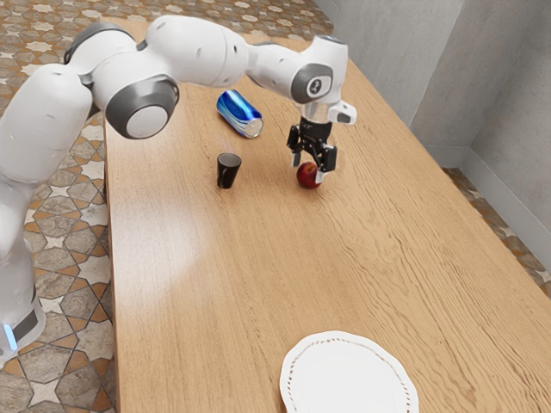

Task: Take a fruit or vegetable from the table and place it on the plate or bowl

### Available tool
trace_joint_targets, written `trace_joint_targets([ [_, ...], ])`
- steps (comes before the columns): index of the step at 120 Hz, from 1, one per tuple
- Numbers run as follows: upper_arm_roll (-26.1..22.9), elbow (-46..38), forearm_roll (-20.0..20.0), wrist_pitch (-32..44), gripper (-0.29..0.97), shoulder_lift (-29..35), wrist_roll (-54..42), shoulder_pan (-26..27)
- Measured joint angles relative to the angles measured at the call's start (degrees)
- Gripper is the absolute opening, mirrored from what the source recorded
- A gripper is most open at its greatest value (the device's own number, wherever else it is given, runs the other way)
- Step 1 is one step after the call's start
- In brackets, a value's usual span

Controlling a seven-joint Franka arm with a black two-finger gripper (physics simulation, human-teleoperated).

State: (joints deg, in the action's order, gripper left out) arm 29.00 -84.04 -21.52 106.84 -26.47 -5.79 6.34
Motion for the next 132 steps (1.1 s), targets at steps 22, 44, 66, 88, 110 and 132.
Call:
trace_joint_targets([
  [22,-0.3,0.0,0.1,0.1,0.68,-0.7,-0.1,-0.2],
  [44,-2.2,0.2,1.1,0.9,0.64,-1.5,-0.3,-1.2],
  [66,-2.6,0.3,3.1,2.8,0.39,-1.7,-0.8,-1.6],
  [88,-2.6,0.2,4.0,3.9,0.38,-0.8,-1.0,-1.4],
  [110,-2.2,0.5,7.5,3.2,0.37,8.9,-1.0,1.6],
  [132,-3.3,4.1,9.2,0.0,0.33,13.9,-0.8,8.2],
])
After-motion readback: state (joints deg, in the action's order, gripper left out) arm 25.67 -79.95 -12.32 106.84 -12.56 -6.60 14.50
